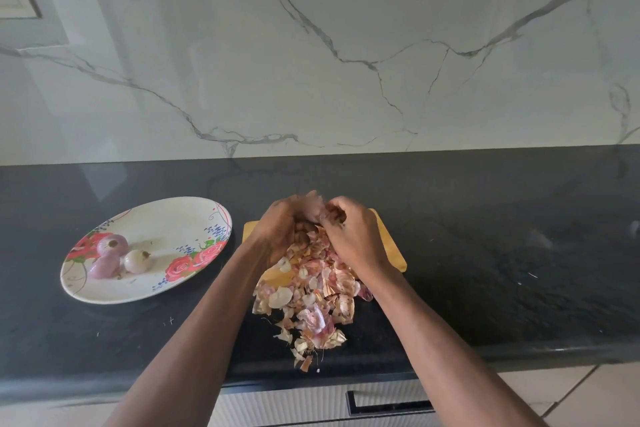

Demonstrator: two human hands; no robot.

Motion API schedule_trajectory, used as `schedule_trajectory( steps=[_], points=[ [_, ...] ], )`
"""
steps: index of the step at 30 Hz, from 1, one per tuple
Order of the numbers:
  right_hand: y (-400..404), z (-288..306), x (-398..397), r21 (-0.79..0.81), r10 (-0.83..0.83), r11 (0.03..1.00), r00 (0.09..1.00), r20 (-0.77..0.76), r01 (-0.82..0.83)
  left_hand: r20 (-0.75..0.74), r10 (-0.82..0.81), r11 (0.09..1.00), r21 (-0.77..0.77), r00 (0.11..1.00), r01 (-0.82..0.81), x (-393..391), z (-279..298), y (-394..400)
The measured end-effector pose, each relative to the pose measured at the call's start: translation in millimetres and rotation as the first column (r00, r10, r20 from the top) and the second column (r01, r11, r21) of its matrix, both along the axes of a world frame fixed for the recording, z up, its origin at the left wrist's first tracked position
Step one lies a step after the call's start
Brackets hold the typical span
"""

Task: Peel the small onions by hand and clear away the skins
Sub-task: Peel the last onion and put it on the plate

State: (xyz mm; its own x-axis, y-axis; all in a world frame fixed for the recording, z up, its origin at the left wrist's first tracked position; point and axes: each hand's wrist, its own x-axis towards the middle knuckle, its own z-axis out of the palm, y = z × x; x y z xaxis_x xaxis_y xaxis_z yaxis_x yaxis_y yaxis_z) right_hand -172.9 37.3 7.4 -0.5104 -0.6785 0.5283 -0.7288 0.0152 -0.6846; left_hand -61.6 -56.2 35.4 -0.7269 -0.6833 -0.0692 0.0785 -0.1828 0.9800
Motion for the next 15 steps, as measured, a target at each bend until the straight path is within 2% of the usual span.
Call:
schedule_trajectory(
  steps=[2, 10, 12, 15],
  points=[
    [-2, -4, -2, 0.034, 0.01, 0.999, 0.997, -0.077, -0.008, -0.011, 0.008, 0.999, -0.043, 1.0, -0.009, -1, -2, -1],
    [4, -4, 19, -0.036, 0.015, 0.999, 0.963, -0.268, -0.026, -0.047, 0.0, 0.993, -0.122, 0.999, -0.006, -1, -5, -1],
    [2, -3, 20, -0.058, -0.011, 0.998, 0.971, -0.238, -0.003, -0.063, -0.022, 0.995, -0.101, 0.998, 0.015, -2, -4, 0],
    [3, 4, 17, -0.037, -0.003, 0.999, 0.996, -0.093, -0.001, -0.102, -0.041, 0.998, -0.052, 0.994, 0.036, -1, -3, 3]
  ],
)
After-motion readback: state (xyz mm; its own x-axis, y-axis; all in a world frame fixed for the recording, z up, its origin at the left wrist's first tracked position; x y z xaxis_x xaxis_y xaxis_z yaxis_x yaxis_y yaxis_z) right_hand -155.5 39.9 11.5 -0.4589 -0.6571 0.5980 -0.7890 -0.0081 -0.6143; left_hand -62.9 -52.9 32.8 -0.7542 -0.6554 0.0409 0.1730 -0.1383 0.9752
